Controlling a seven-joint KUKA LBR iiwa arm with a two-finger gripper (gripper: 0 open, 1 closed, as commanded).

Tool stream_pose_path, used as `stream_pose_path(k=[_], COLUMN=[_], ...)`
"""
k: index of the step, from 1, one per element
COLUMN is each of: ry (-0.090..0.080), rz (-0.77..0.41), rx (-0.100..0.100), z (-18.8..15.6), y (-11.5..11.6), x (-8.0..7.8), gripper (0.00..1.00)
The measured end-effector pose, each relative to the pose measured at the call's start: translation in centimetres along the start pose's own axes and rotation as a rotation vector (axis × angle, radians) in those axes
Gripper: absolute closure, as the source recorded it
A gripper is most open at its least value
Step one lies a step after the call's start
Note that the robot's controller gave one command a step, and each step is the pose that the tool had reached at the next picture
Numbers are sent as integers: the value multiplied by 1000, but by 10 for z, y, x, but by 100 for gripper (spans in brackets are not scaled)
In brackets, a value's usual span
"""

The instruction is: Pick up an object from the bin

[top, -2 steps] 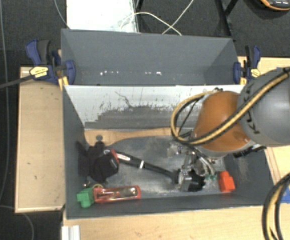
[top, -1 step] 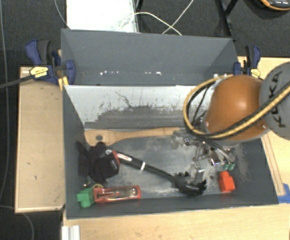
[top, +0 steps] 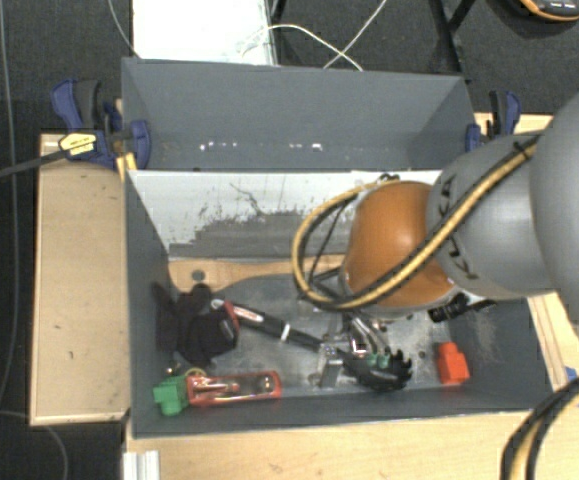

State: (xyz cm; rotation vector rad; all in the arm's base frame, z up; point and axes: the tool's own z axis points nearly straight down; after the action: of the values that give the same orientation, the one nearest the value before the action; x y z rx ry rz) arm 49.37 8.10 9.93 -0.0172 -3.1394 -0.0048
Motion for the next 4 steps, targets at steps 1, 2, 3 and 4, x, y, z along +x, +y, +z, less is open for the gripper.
stream_pose_path(k=[1,2,3,4], ry=[-27,-22,-22,-22], rz=[-22,257,257,256], rx=[4,-3,-3,-3], z=[29,29,29,20], y=[-14,5,5,4], x=[13,9,9,10], gripper=[0,100,100,100])
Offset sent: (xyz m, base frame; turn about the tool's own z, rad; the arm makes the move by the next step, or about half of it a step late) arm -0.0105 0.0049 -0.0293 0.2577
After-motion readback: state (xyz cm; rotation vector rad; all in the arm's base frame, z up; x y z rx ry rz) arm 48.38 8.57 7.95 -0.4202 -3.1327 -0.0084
